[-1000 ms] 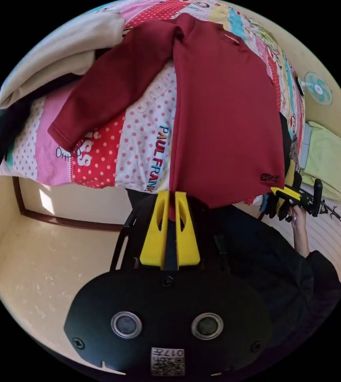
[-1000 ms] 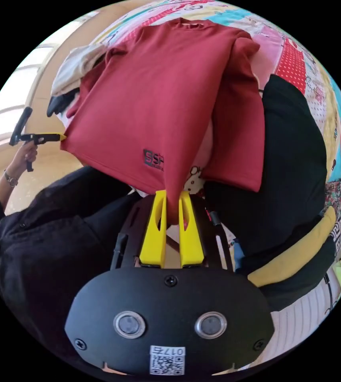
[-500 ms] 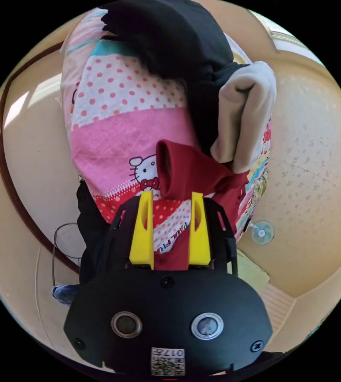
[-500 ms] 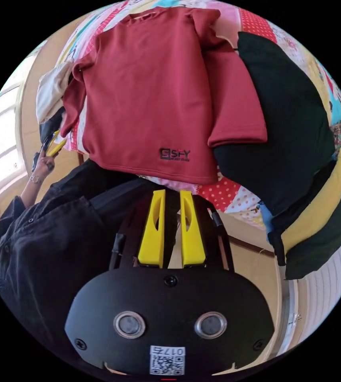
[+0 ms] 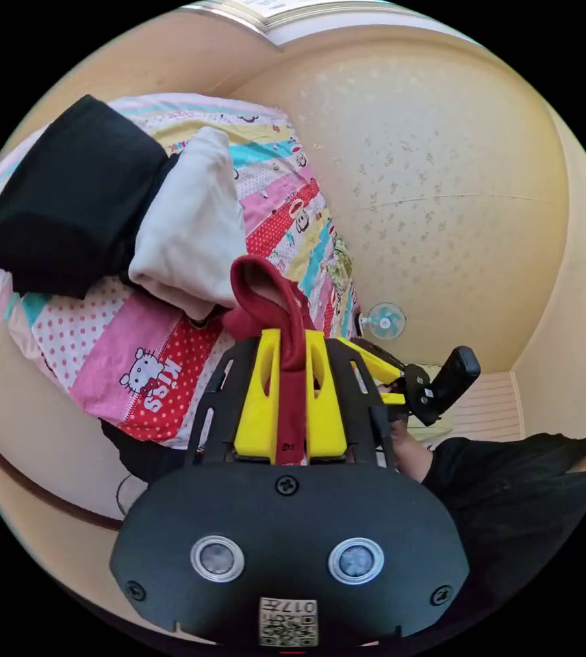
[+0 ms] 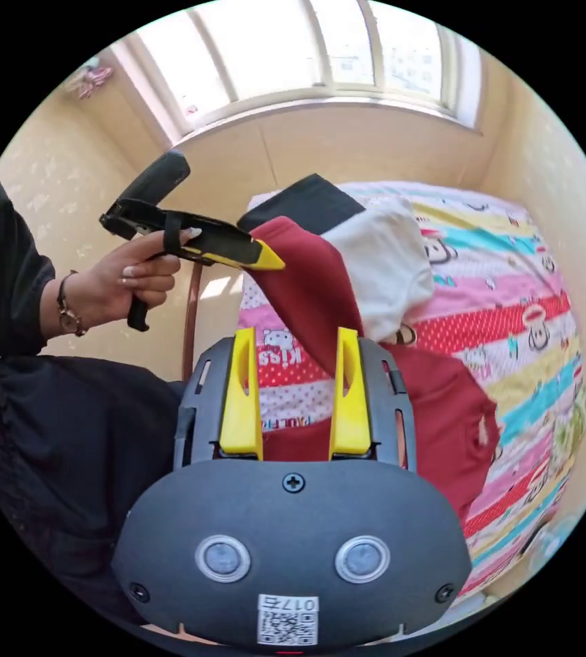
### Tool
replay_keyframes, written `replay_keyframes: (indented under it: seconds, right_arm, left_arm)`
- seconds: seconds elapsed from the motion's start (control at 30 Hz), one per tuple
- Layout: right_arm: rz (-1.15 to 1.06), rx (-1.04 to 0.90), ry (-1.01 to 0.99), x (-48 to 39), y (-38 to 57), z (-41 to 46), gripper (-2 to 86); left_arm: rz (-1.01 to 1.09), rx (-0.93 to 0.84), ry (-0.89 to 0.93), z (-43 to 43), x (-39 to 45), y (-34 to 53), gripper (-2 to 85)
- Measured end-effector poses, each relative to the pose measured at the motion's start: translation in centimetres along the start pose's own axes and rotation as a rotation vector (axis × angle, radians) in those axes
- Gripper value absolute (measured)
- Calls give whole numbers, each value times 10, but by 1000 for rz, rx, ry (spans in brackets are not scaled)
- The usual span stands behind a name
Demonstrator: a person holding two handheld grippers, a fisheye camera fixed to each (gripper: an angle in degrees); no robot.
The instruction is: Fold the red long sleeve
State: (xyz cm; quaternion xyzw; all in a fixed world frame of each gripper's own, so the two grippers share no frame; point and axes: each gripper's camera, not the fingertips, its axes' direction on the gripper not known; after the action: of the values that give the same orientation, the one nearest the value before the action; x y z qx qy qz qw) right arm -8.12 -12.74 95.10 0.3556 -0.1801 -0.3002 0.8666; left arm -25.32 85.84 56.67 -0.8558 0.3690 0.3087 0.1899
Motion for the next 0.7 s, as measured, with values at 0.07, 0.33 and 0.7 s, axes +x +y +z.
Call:
replay_keyframes:
  seconds: [0.07,0.33,0.7]
  right_arm:
    - [-137,-86,1,-15,-64,32,98]
    - [164,331,35,86,-80,-90,38]
    - [1188,338,365,327,231,-88,52]
  left_arm:
    - [115,57,19,-27,23,-13,47]
    - [289,253,-32,-104,33,-12,13]
    - [62,-237,-132,31,-33,13,91]
